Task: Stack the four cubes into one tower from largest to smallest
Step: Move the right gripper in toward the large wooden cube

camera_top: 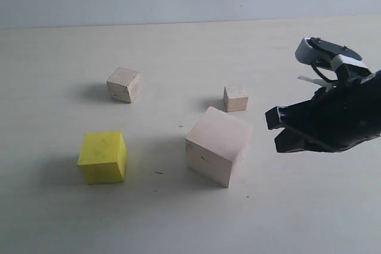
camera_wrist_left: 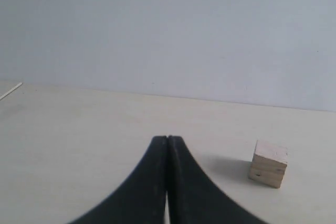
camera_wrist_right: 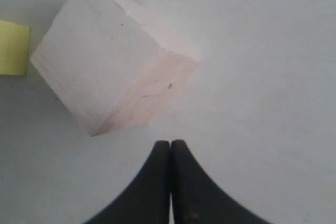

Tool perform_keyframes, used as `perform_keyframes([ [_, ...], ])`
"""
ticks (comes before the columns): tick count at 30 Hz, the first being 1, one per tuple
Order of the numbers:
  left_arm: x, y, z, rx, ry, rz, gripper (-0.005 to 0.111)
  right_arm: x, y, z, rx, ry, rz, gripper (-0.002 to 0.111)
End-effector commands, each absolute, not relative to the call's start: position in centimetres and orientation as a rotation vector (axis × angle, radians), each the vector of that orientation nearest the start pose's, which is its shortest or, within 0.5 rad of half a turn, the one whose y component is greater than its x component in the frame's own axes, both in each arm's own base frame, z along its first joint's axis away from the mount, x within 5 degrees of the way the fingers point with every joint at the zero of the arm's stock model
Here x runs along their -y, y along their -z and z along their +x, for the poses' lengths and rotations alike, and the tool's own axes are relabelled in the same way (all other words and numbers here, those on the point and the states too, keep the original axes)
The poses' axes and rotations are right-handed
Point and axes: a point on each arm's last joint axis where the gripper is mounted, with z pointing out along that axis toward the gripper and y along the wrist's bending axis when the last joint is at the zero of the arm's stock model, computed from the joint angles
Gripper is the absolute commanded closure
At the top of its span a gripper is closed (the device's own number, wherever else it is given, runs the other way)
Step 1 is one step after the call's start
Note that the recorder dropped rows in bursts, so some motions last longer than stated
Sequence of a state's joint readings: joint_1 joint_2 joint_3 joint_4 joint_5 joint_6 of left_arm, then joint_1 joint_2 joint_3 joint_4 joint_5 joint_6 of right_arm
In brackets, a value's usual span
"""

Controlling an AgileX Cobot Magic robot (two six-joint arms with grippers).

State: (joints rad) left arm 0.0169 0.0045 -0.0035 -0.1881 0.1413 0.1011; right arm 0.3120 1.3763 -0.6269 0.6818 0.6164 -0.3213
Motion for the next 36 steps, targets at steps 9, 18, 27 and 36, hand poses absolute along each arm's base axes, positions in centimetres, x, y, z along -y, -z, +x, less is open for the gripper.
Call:
perform_keyframes([
  [9,0.0,-21.0,5.6,-1.512,0.101,-0.114,0.107,-11.3,-16.0,22.0,-2.866,-0.759,-0.163,0.108],
  [18,0.1,-20.8,5.6,-1.522,0.260,-0.253,0.107,-12.6,-14.1,24.3,-2.881,-0.851,-0.184,0.108],
  [27,0.0,-21.0,5.6,-1.498,0.326,-0.316,0.107,-13.9,-14.8,27.2,-2.834,-0.907,-0.192,0.108],
  [36,0.0,-21.1,5.6,-1.477,0.321,-0.316,0.107,-14.8,-15.5,29.1,-2.800,-0.900,-0.290,0.108],
])
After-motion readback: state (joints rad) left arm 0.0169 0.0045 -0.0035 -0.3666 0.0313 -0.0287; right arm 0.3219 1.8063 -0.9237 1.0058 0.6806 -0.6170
